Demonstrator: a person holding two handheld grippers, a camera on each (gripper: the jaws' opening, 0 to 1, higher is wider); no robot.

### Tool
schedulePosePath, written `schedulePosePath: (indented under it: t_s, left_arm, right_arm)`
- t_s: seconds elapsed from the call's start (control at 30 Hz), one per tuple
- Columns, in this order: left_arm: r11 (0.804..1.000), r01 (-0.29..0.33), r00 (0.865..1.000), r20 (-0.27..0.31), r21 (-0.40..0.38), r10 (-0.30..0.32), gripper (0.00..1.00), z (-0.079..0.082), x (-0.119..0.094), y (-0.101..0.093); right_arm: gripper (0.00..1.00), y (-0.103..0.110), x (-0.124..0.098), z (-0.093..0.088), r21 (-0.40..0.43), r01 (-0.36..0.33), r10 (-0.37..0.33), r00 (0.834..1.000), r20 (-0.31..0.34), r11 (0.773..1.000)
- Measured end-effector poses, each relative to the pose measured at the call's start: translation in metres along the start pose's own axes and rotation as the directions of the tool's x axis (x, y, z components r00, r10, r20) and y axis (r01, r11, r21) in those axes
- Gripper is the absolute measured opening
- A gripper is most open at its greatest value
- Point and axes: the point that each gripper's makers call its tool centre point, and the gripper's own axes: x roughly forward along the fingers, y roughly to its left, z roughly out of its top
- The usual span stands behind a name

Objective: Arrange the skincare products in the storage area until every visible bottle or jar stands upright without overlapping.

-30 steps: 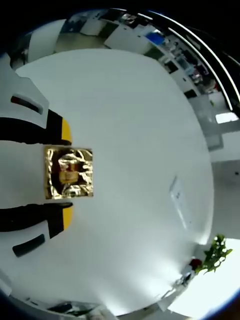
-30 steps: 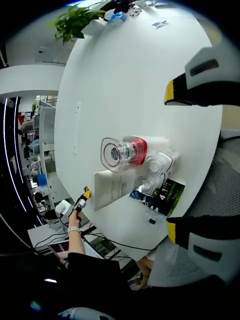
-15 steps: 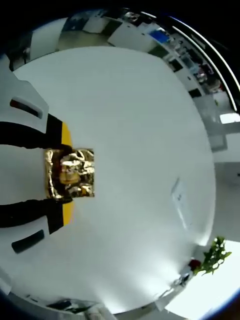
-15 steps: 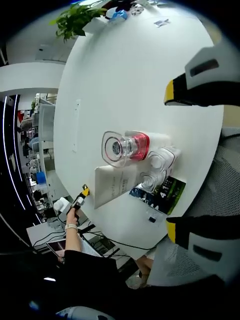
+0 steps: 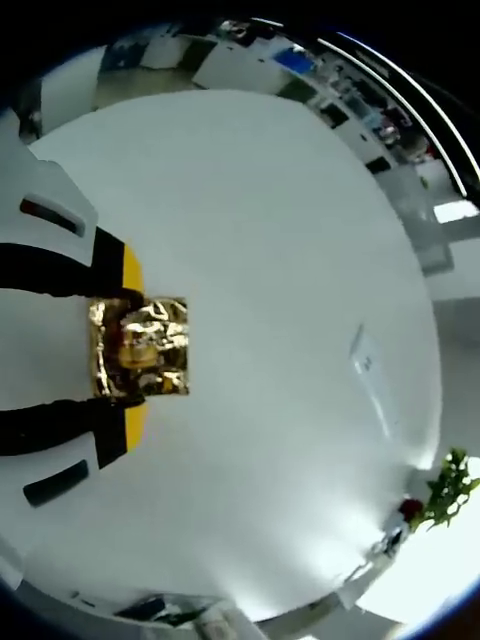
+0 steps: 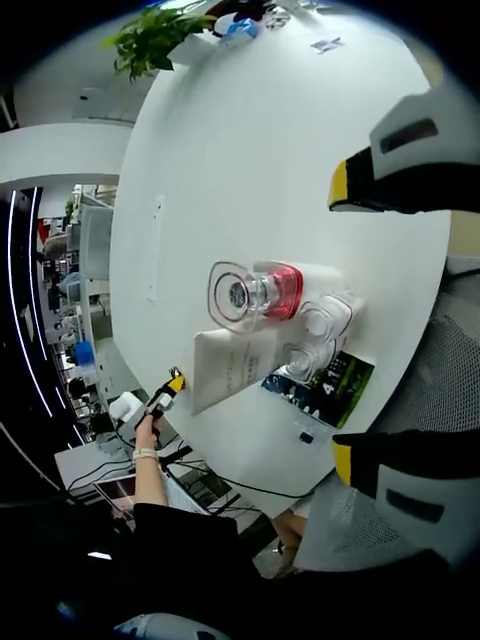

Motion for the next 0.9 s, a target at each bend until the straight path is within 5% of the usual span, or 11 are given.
schedulePosePath:
  t_s: [0.9]
  left_arm:
    - [0.991, 0.033, 0.999, 0.005, 0.13, -0.033, 0.36, -0.008, -0.037, -0.071]
  right_arm:
    - [0.92, 0.008, -0.022, 0.007, -0.036, -0.023, 0.026, 0.996, 0.088, 0.999]
